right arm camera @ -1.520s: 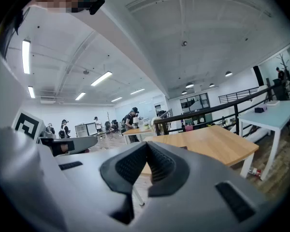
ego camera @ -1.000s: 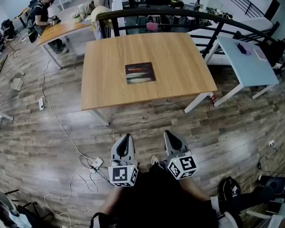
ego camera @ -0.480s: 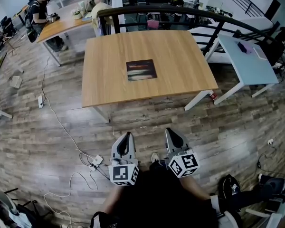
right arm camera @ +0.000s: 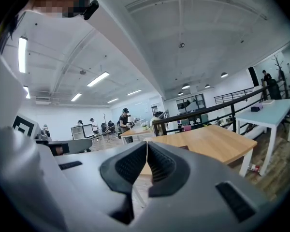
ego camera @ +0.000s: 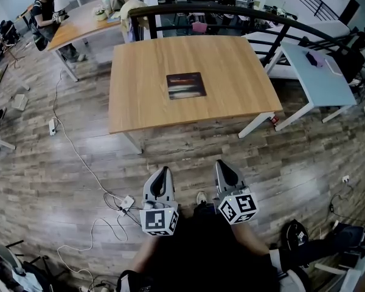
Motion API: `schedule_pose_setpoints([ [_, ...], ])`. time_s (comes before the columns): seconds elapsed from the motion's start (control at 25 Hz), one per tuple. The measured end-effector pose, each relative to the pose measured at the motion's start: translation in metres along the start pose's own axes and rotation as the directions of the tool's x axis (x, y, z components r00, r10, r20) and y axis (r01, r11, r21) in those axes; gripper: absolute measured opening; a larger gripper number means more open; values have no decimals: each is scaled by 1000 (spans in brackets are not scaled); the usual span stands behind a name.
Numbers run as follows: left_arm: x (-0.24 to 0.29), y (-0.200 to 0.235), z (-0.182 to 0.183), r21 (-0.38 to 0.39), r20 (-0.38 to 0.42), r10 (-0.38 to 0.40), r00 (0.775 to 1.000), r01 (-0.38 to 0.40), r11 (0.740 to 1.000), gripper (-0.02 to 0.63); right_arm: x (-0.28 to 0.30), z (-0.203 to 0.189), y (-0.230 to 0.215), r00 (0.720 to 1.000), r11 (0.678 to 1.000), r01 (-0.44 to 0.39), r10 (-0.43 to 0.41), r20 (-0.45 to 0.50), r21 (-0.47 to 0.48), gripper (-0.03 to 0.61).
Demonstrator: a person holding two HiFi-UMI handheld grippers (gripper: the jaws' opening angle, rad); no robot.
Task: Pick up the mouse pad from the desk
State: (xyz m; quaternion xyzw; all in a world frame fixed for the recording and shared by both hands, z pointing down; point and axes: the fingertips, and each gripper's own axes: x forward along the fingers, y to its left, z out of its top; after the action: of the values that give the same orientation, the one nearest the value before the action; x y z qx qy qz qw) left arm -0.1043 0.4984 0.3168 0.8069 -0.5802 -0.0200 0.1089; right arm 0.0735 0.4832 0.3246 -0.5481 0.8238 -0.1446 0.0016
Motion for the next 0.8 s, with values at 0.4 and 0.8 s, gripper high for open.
schedule_pose_setpoints([
  [0.4, 1, 27, -8, -8, -12, -25, 1000, 25, 1000, 23, 13, -11, 19, 999, 999, 35, -35, -3, -15, 32],
  [0.8, 48, 35, -12, -2, -30, -8, 1000, 8, 1000, 23, 61, -9, -8, 1000, 1000, 17, -17, -17, -12, 32],
])
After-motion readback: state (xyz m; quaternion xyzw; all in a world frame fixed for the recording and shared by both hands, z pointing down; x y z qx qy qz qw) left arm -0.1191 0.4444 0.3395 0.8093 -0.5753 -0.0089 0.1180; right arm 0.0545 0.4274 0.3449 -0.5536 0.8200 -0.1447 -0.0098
